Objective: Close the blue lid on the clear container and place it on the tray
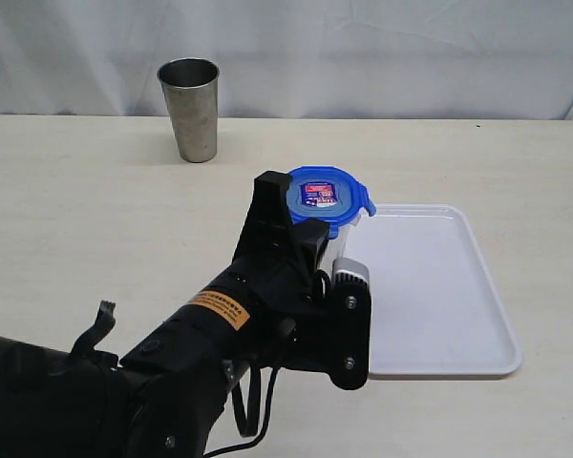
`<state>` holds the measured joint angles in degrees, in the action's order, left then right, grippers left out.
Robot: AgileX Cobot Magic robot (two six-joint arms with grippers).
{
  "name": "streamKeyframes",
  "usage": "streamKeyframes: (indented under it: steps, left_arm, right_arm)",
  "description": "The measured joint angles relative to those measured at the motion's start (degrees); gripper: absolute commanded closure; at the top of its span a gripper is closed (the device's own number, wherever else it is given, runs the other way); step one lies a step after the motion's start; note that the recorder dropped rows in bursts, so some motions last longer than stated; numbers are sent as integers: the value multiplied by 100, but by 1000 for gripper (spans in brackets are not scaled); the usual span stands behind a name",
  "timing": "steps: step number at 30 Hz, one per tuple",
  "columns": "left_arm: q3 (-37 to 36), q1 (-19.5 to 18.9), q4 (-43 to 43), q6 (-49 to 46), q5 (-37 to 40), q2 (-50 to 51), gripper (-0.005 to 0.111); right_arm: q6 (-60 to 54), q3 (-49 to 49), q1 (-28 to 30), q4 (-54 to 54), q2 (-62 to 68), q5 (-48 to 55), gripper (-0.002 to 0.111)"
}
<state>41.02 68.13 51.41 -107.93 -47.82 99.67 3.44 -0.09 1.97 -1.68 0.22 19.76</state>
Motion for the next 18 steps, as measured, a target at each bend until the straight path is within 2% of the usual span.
streamKeyframes:
  steps: [18]
  left_arm:
    - [0, 0, 36, -179, 0, 0, 107]
  right_arm:
    - [0, 0, 0, 0, 0, 0, 104]
